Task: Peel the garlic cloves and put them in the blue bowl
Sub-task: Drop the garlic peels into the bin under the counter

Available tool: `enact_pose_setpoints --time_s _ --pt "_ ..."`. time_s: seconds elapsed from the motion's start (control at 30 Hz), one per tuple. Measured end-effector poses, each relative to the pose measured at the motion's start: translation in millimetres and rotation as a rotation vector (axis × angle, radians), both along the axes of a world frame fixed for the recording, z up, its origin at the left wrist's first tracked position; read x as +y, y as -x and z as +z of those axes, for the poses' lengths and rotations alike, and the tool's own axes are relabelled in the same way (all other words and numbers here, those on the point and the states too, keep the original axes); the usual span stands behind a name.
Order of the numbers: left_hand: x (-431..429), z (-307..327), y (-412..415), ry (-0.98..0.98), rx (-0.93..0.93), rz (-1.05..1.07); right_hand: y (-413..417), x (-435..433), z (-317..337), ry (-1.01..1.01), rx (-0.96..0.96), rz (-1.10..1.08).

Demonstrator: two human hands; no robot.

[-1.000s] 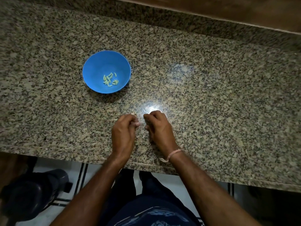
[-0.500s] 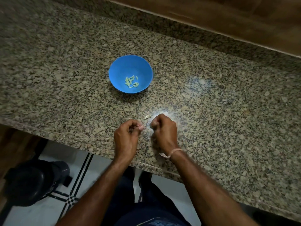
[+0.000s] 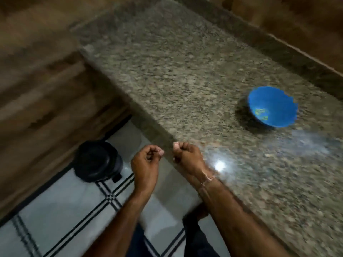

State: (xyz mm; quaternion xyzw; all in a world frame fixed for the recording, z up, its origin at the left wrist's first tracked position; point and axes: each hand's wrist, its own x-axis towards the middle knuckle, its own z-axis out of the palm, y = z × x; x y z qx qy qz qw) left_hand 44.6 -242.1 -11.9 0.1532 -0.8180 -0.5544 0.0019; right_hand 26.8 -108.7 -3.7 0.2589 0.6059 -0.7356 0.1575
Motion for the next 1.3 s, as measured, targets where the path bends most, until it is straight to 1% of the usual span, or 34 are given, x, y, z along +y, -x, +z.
enact_pose_setpoints --time_s 0.1,0.17,0.3,0.43,0.57,0.67,0.73,0.8,0.83,0.9,0.97,1.0,1.1,1.17,1.23,1.3 --pt "-104 -4 -10 -0.022 -0.005 0.093 4 -104 -1 -0.02 0.026 0.137" --pt "-158 -12 -20 -0.017 -0.034 0.135 1 -157 -8 -0.035 0.014 0.183" --pt "-259 -24 -28 0.025 -0.05 0.268 7 -259 -29 -0.043 -0.064 0.278" --pt "-326 -43 -30 0.051 -0.095 0.369 21 -324 -56 -0.114 -0.147 0.399" --pt "-375 -71 -17 0.06 -0.161 0.469 46 -376 -93 -0.167 -0.212 0.476" --pt "-403 -105 -3 0.033 -0.241 0.567 71 -413 -131 -0.219 -0.3 0.513" --pt "-420 -144 7 0.008 -0.323 0.612 84 -431 -169 -0.243 -0.379 0.548" --pt "-430 -188 11 -0.064 -0.457 0.633 90 -440 -208 -0.236 -0.443 0.598" --pt "-432 -209 12 -0.119 -0.527 0.632 91 -441 -225 -0.202 -0.469 0.586" --pt "-436 -256 16 -0.246 -0.636 0.675 91 -447 -267 -0.114 -0.521 0.503" --pt "-442 -302 24 -0.345 -0.695 0.746 95 -458 -306 -0.044 -0.568 0.427" --pt "-446 -321 30 -0.386 -0.715 0.764 99 -465 -324 -0.029 -0.586 0.397" --pt "-454 -388 55 -0.571 -0.694 0.845 116 -487 -388 0.006 -0.637 0.303" --pt "-458 -423 72 -0.623 -0.733 0.976 129 -497 -417 0.016 -0.679 0.254" --pt "-458 -454 83 -0.755 -0.721 1.071 135 -501 -446 0.006 -0.696 0.242" --pt "-458 -475 90 -0.823 -0.726 1.055 141 -500 -470 -0.002 -0.704 0.268"
